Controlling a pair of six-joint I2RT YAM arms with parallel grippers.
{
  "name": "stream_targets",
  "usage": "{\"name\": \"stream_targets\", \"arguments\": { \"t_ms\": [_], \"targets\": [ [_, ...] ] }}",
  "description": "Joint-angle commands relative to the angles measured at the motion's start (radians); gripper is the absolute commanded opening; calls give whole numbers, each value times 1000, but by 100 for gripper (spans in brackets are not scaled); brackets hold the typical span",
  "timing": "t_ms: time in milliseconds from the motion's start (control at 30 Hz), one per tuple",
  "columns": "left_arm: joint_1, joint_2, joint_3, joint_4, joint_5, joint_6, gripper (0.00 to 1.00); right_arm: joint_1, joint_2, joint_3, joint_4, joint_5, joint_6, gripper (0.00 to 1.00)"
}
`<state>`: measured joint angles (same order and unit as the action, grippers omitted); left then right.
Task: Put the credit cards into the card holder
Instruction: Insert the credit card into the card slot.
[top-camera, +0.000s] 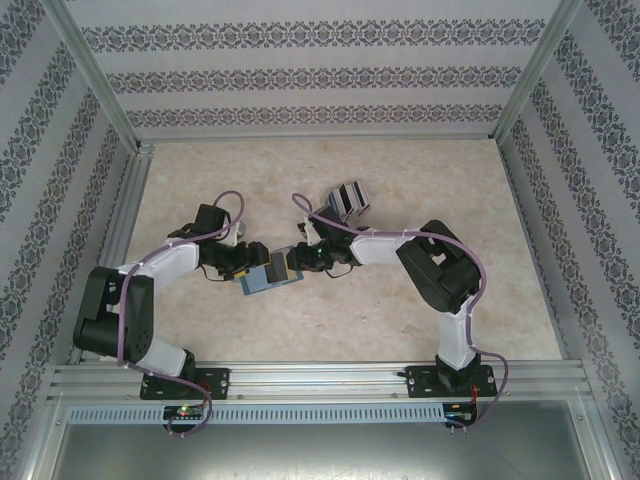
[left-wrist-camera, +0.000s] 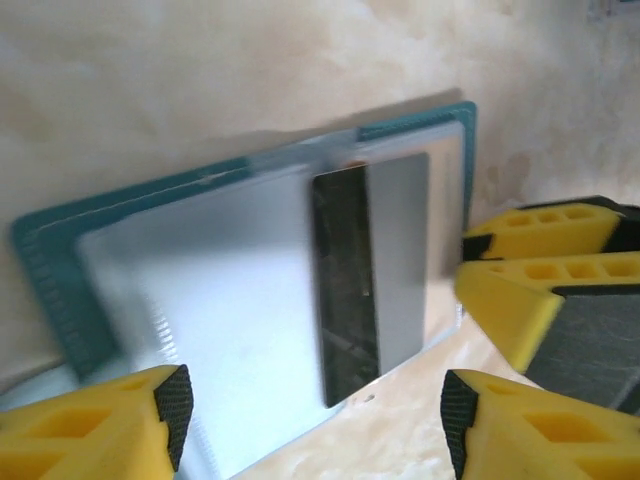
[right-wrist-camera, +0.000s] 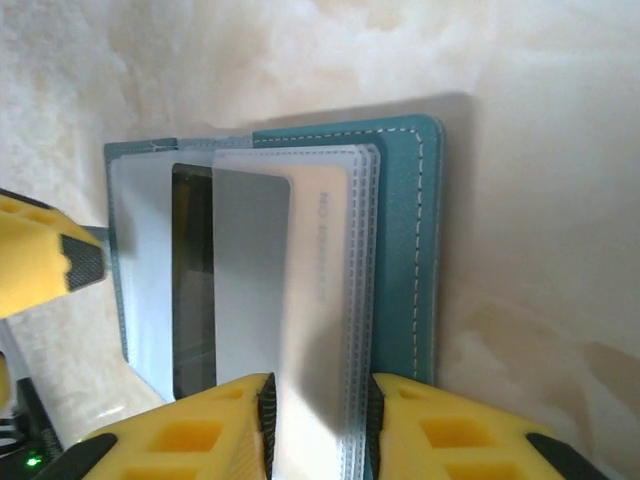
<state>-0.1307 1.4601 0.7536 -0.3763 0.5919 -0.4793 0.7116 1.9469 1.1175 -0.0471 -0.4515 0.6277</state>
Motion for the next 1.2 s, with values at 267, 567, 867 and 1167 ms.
{"name": "stream_targets", "arguments": {
  "t_ms": [267,567,867,1167],
  "targets": [
    [113,-188,-183,37,-161,-89,51,108,-87,184,-269,139,-195,26],
    [127,-43,-223,142,-122,-91,43,156,158,381,-262,23,-140,23],
    [155,-44,-227,108,-147,-84,41,128,213,400,-366,107,-164,23],
    [172,-6,-217,121,-122,-87,39,73,128,314,-406,155,-202,24]
  ]
}}
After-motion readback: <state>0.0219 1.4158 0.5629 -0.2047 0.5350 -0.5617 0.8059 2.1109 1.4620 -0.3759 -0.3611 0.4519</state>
